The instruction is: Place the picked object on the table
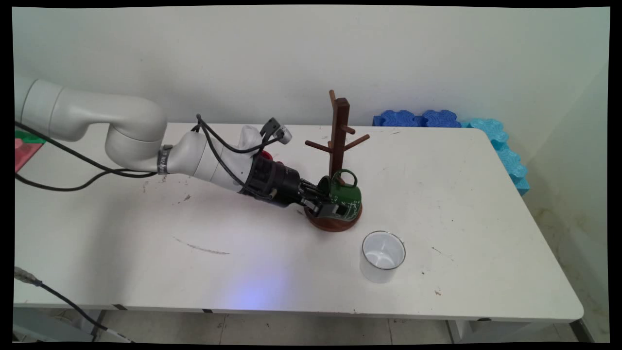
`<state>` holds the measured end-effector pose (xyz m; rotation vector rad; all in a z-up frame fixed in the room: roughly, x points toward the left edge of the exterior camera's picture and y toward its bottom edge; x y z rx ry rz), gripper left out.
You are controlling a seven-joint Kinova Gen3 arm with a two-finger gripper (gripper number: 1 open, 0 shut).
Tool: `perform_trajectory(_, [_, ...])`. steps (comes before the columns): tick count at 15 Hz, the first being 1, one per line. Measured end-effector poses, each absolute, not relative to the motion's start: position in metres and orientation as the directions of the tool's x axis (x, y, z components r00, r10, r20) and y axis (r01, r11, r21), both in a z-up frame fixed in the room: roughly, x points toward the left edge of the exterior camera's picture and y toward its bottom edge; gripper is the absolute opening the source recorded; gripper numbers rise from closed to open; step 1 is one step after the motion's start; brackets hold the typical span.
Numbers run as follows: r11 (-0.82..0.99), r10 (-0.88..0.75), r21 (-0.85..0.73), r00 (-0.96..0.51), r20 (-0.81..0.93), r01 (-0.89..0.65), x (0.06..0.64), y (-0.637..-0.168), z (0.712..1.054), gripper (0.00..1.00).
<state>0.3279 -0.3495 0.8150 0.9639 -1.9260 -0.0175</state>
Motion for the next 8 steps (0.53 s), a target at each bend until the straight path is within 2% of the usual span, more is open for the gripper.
perform_trajectory(8, [0.702, -0.623, 0.39, -0.249, 0.742, -0.595, 0.3211, -0.3393, 0.8231, 0.0])
